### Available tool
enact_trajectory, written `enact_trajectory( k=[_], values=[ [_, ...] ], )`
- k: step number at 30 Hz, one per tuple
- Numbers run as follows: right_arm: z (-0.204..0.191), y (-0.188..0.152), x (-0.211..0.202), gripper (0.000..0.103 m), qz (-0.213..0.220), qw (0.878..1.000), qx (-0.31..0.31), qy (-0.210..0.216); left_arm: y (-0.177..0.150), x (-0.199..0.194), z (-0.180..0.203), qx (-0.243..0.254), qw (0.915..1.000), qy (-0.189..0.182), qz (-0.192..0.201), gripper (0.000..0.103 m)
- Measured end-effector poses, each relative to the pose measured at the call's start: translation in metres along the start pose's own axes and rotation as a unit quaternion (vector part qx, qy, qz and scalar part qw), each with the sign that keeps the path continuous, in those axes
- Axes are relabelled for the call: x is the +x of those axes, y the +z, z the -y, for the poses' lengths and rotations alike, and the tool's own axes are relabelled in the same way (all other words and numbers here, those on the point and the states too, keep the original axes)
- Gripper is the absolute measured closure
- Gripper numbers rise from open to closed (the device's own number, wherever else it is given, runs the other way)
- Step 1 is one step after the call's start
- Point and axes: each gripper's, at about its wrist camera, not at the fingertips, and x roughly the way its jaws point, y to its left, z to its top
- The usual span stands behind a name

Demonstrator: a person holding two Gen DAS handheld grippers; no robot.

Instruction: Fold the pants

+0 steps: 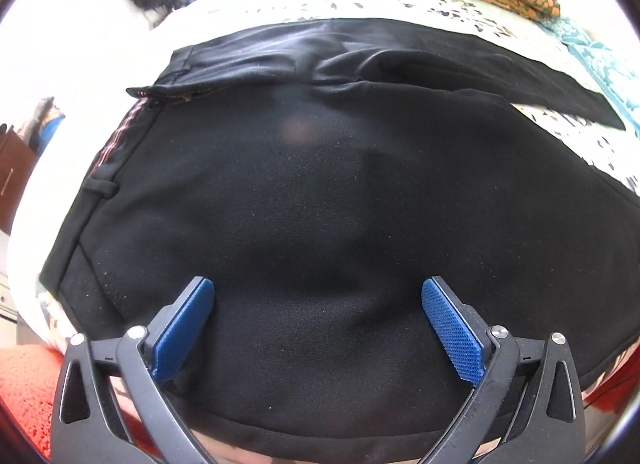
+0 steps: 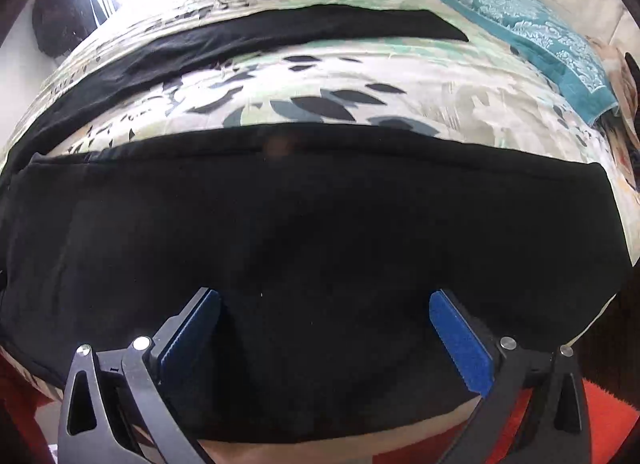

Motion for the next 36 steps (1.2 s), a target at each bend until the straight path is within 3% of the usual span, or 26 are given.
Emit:
enact_trajectory(
  k=[11,24,31,36],
  values=[
    [0.001,-0.010,-0.004,0.000,0.035,0.999,0.002,0.024,0.005,-0.002,-0.003,0.003,1.0000,-0.002,-0.007,0.000],
    [0.007,-0.004,-0.006,0.000,0.037,0.999,-0.009,0.034,0.007,0.000,-0.004,0.004,1.0000,-0.001,-0.003,0.000],
    [0.008,-0.001,-0.006,0.000,0.012,1.000,0.000,0.017,0.005,-0.002,-0.002,0.000,1.0000,0.000,-0.003,0.000],
    [0.012,-0.012,-0.010,0.000,0.038,0.999,-0.007,0.028,0.007,-0.002,-0.004,0.000,1.0000,0.000,-0.006,0.000]
  ],
)
